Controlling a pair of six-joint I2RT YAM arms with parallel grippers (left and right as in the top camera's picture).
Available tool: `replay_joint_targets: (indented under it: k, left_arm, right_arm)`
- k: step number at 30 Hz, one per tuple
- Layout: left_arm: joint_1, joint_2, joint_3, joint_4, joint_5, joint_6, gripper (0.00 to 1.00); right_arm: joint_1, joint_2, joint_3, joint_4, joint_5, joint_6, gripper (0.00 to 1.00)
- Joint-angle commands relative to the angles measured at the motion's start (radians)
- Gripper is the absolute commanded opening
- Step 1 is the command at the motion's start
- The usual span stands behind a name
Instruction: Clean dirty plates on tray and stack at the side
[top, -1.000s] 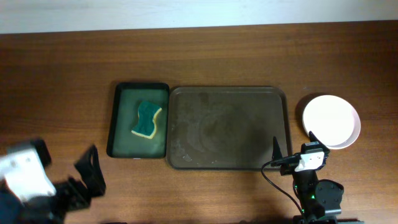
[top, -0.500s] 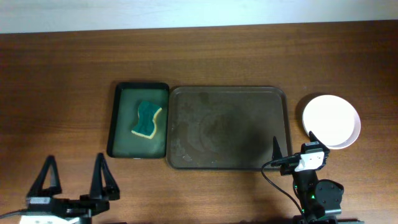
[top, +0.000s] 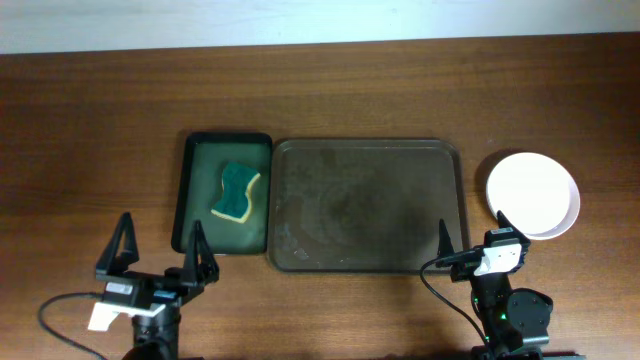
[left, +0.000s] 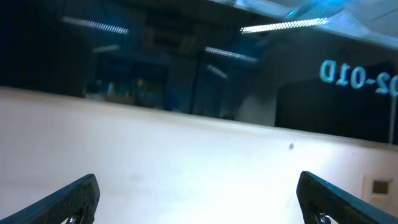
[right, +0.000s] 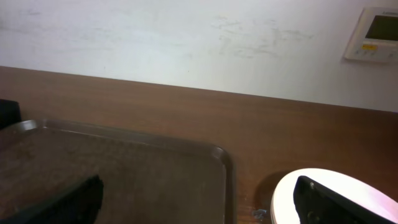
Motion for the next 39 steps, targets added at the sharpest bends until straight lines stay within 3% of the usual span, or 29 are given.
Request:
replay_joint_targets:
  k: [1, 3, 13, 39]
  left_arm:
    - [0.004, -0.009, -0.085, 0.012, -0.059, -0.017, 0.99]
    - [0.004, -0.009, -0.118, -0.003, -0.073, -0.017, 0.99]
    - [0.004, -0.009, -0.129, -0.446, -0.162, -0.007, 0.99]
    - [0.004, -0.008, -0.129, -0.443, -0.155, 0.002, 1.0]
  right_arm:
    - [-0.003, -0.009, -0.007, -0.001, 0.009, 0.009, 0.98]
    - [-0.003, -0.009, -0.007, -0.001, 0.009, 0.009, 0.98]
    - [-0.003, -0.009, -0.007, -0.001, 0.009, 0.009, 0.99]
    - [-0.003, -0.009, -0.007, -0.001, 0.009, 0.009, 0.98]
